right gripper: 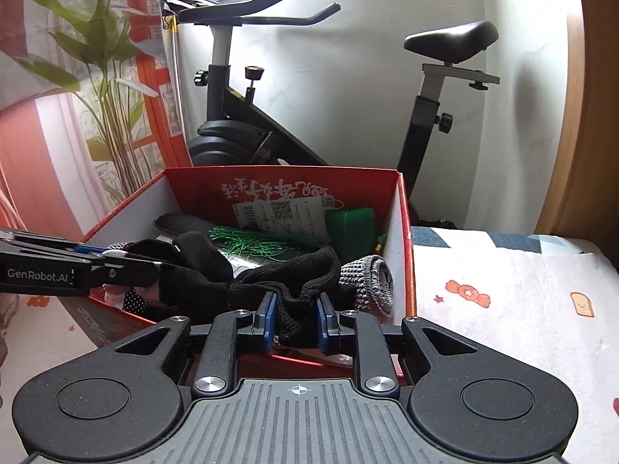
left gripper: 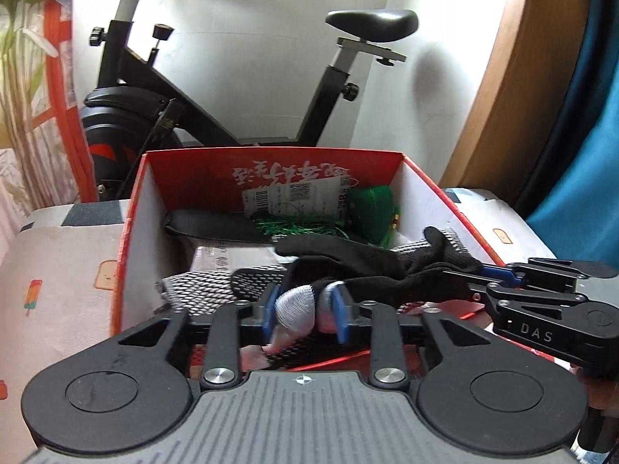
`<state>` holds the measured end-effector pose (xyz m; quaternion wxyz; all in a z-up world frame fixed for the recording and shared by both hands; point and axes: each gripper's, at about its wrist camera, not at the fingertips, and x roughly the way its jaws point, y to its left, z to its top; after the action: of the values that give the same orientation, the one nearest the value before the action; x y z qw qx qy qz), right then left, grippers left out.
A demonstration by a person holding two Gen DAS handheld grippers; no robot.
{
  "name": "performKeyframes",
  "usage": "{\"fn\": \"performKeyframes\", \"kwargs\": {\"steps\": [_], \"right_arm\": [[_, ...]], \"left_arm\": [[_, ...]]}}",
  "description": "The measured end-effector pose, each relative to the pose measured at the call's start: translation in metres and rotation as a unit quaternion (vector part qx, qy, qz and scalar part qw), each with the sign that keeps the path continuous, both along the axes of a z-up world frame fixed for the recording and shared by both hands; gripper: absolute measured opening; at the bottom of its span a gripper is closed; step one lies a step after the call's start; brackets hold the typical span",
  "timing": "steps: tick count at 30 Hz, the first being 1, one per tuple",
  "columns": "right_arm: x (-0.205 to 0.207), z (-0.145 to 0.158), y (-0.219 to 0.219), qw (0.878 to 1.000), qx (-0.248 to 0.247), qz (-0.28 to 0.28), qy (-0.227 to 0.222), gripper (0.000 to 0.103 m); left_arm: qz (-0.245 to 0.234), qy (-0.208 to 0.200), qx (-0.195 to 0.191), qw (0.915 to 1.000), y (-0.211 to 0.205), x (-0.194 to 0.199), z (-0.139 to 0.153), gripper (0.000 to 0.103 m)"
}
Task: Organize soft objects
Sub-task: 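Lift the gloves with both grippers and carry them into the box, then open both grippers to release the gloves and withdraw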
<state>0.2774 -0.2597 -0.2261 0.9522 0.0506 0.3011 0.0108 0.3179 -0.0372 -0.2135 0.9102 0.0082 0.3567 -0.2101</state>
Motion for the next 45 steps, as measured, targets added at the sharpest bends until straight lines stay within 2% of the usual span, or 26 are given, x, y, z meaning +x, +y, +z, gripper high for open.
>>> {"fn": "performKeyframes", "kwargs": {"steps": [5,9,12,13,14,15,16,18,19,21,24,29,34,38,45], "right_arm": [[-0.003,0.002,-0.001,1.0,-0.013,-0.007,0.0,0.029],[-0.012,0.013,0.0,0.999,-0.024,-0.012,-0.025,0.034],[-0.023,0.024,0.002,0.998,-0.03,-0.014,-0.05,0.051],[-0.027,0.026,0.003,0.998,-0.031,-0.014,-0.056,0.061],[-0.03,0.028,0.004,0.998,-0.033,-0.013,-0.06,0.068],[-0.033,0.03,0.006,0.997,-0.036,-0.014,-0.064,0.069],[-0.037,0.032,0.007,0.997,-0.037,-0.014,-0.067,0.073],[-0.045,0.033,0.009,0.997,-0.031,-0.015,-0.076,0.084],[-0.05,0.034,0.011,0.996,-0.027,-0.015,-0.081,0.089],[-0.057,0.033,0.014,0.996,-0.023,-0.014,-0.086,0.092],[-0.065,0.031,0.019,0.996,-0.014,-0.011,-0.089,0.103],[-0.075,0.024,0.023,0.996,0.001,-0.018,-0.085,0.103],[-0.085,0.013,0.031,0.996,0.002,-0.023,-0.084,0.103],[-0.09,0.002,0.034,0.997,0.007,-0.021,-0.079,0.102],[-0.09,-0.028,0.044,0.999,0.02,-0.004,-0.039,0.102]], "left_arm": [[0.015,-0.011,-0.001,0.9998,0.013,-0.002,0.011,0.052],[0.027,-0.031,-0.004,0.9991,0.024,-0.008,0.024,0.058],[0.036,-0.045,-0.01,0.9983,0.035,-0.014,0.033,0.058],[0.037,-0.048,-0.014,0.9981,0.04,-0.017,0.036,0.059],[0.037,-0.051,-0.017,0.9979,0.044,-0.02,0.039,0.059],[0.038,-0.055,-0.018,0.9976,0.047,-0.024,0.041,0.063],[0.038,-0.06,-0.018,0.9973,0.051,-0.028,0.043,0.071],[0.04,-0.071,-0.017,0.9965,0.057,-0.038,0.045,0.084],[0.042,-0.077,-0.016,0.9961,0.06,-0.043,0.045,0.087],[0.045,-0.084,-0.013,0.9954,0.065,-0.052,0.044,0.09],[0.057,-0.088,-0.003,0.9945,0.07,-0.068,0.041,0.102],[0.086,-0.095,0.019,0.9916,0.076,-0.09,0.035,0.103],[0.092,-0.084,0.032,0.9917,0.08,-0.102,0.018,0.103],[0.102,-0.064,0.03,0.9922,0.085,-0.109,0.0,0.103],[0.111,-0.007,0.027,0.9935,0.092,-0.109,-0.04,0.103]]}}
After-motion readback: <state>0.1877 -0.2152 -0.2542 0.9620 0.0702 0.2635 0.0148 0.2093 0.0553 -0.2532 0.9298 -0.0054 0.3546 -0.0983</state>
